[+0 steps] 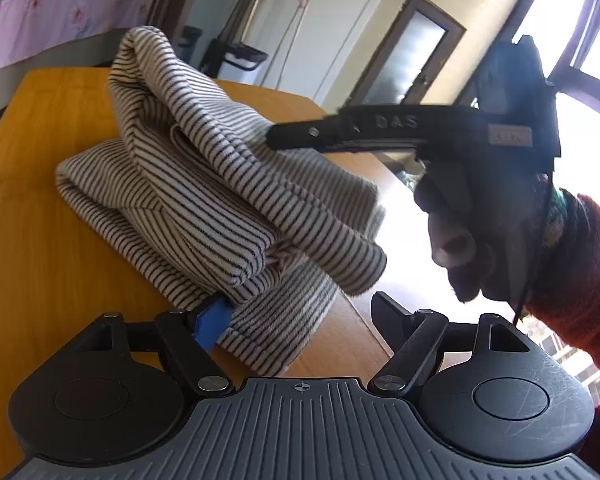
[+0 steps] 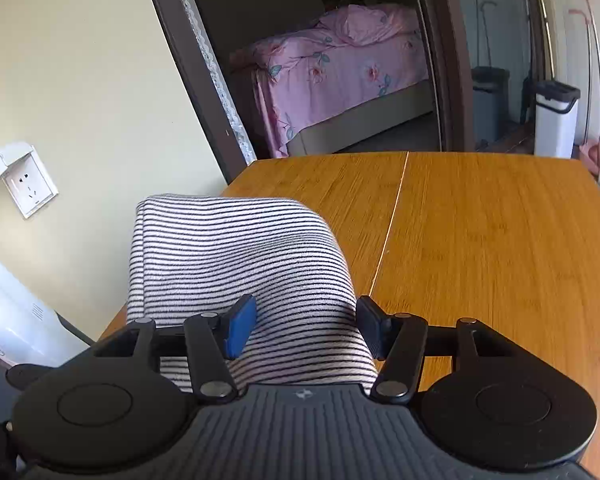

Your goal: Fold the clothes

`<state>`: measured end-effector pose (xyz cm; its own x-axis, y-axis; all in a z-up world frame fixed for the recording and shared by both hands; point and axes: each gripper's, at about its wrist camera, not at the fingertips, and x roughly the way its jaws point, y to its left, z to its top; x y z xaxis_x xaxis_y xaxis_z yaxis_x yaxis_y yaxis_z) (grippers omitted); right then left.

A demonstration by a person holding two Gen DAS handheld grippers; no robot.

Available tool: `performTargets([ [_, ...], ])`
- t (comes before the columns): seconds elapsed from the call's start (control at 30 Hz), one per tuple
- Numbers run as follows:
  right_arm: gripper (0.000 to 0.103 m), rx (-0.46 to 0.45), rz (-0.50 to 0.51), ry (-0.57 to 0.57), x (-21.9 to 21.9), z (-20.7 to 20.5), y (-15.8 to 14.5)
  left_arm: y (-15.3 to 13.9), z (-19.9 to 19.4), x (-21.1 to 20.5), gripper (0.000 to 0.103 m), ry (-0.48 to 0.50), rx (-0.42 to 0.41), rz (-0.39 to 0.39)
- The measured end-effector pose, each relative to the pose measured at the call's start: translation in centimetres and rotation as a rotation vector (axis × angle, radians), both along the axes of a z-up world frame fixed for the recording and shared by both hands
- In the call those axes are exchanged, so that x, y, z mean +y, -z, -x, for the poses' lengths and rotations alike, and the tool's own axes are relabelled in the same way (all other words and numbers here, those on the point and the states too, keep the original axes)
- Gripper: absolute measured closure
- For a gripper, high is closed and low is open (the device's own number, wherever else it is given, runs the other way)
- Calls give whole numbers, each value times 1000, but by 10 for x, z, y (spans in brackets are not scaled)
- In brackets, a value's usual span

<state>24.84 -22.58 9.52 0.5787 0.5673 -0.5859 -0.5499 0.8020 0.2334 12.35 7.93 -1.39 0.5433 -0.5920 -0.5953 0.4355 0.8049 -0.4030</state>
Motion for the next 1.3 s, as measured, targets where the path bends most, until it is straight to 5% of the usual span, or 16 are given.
performTargets([
  [0.13, 36, -153, 72, -32, 8, 17, -19, -9, 9, 11, 18, 11, -34, -11],
  [0.2, 25, -239, 92, -88, 16, 41, -22, -14, 14, 34, 14, -31, -47, -8],
  [0.3, 24, -346, 141, -190, 32, 76, -18, -20, 16, 71, 13, -157, -47, 3],
  [0.47, 20, -423, 289, -296, 81, 109, 18, -21, 6, 103, 27, -320, -11, 51],
  [0.67, 50, -305, 147, -190, 51, 80, -4, -17, -2, 87, 43, -236, 8, 112],
  [0.73, 71, -356, 211, -173, 43, 77, -12, -16, -10, 76, 47, -193, 12, 138],
  [0.8, 81, -398, 253, -164, 38, 76, -19, -10, -18, 65, 51, -160, 28, 145],
  [1.0, 84, -492, 279, -303, 39, 105, -60, 11, -41, 45, 53, -126, 95, 149],
  [1.1, 84, -437, 293, -344, 48, 113, -38, 14, -43, 45, 53, -127, 93, 152],
  [1.17, 85, -397, 303, -368, 54, 118, -22, 15, -41, 46, 63, -133, 90, 138],
  [1.3, 83, -347, 250, -338, 52, 115, -12, 7, -31, 63, 55, -150, 77, 104],
])
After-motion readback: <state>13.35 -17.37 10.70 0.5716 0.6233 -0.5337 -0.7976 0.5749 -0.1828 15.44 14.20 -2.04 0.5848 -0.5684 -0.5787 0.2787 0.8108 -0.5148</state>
